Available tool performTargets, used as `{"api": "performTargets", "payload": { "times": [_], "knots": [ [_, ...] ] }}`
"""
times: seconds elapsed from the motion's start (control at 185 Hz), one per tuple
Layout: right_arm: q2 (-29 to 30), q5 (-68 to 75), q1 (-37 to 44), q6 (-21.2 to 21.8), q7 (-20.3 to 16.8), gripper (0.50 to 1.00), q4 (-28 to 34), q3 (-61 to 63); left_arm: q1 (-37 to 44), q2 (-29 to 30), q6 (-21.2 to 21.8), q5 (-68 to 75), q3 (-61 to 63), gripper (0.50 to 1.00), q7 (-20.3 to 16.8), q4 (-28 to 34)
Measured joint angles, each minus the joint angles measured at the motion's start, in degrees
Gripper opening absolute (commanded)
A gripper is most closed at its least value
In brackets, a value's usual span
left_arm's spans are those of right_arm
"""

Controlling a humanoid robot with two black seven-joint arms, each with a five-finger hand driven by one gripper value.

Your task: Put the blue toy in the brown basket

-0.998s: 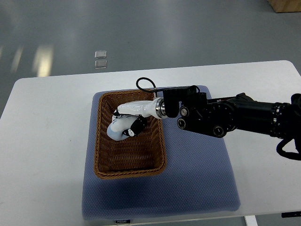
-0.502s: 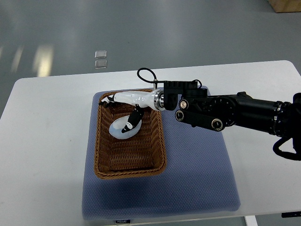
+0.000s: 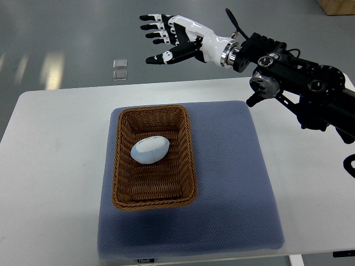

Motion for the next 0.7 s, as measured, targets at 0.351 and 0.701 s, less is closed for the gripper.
{"api": "performTargets", "payload": {
  "times": [0.351, 0.701],
  "knots": [
    [2.29, 12.50, -20.21, 1.57, 2.65, 0.911, -0.98, 23.84, 0.00, 0.00, 0.00, 0.00, 0.13, 1.000, 0.00, -0.12],
    [3.93, 16.63, -28.71, 4.52, 5.51, 0.911, -4.77, 27.53, 0.00, 0.00, 0.00, 0.10, 0.18, 1.000, 0.01, -0.19]
  ]
}}
